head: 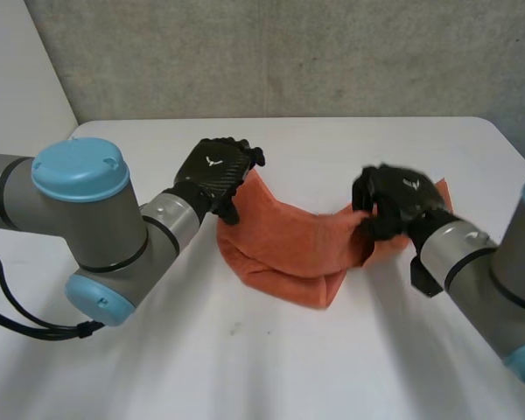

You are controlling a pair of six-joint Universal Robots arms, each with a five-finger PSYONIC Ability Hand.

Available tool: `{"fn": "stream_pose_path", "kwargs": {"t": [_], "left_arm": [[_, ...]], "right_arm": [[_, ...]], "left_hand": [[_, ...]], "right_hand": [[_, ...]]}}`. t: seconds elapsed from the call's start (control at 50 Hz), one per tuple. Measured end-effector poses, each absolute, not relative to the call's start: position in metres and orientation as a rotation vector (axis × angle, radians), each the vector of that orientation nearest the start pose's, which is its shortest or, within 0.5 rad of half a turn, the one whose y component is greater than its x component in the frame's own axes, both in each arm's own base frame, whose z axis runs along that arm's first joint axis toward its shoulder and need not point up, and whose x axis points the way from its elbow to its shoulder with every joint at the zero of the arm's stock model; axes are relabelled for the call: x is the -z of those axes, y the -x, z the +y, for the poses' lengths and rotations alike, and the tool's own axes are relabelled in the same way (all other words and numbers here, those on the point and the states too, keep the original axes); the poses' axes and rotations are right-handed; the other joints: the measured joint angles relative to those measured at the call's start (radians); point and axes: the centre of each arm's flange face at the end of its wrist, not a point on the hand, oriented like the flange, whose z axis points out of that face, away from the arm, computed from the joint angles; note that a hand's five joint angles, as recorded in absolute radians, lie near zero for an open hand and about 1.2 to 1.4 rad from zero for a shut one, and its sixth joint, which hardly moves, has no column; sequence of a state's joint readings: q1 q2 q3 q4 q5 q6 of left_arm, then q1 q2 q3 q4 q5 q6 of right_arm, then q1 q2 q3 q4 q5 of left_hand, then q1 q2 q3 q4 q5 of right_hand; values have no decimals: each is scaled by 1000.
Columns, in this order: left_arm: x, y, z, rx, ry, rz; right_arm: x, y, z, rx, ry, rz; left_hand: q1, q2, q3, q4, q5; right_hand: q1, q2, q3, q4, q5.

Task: Fold the laundry

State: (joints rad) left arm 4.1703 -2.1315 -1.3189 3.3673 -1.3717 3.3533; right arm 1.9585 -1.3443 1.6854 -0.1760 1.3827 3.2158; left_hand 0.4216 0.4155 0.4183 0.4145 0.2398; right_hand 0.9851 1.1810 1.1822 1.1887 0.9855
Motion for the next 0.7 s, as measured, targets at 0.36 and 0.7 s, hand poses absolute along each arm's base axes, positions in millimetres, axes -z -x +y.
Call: {"fn": "stream_pose_path", "kwargs": {"t": [0.36,0.7], "left_arm": [[-165,368,-261,2293,-1677,2441],[-199,357,-292,2464,-1273,2247]], "right_arm": [[-309,-272,-141,1891,1081,1745],[-307,-262,-158,1932,1073,1798]], "left_hand": [[0,-41,-44,-44,-45],[750,791,788,792,778]], "right_hand": [[0,0,2,1,0],[0,0,2,1,0]]}}
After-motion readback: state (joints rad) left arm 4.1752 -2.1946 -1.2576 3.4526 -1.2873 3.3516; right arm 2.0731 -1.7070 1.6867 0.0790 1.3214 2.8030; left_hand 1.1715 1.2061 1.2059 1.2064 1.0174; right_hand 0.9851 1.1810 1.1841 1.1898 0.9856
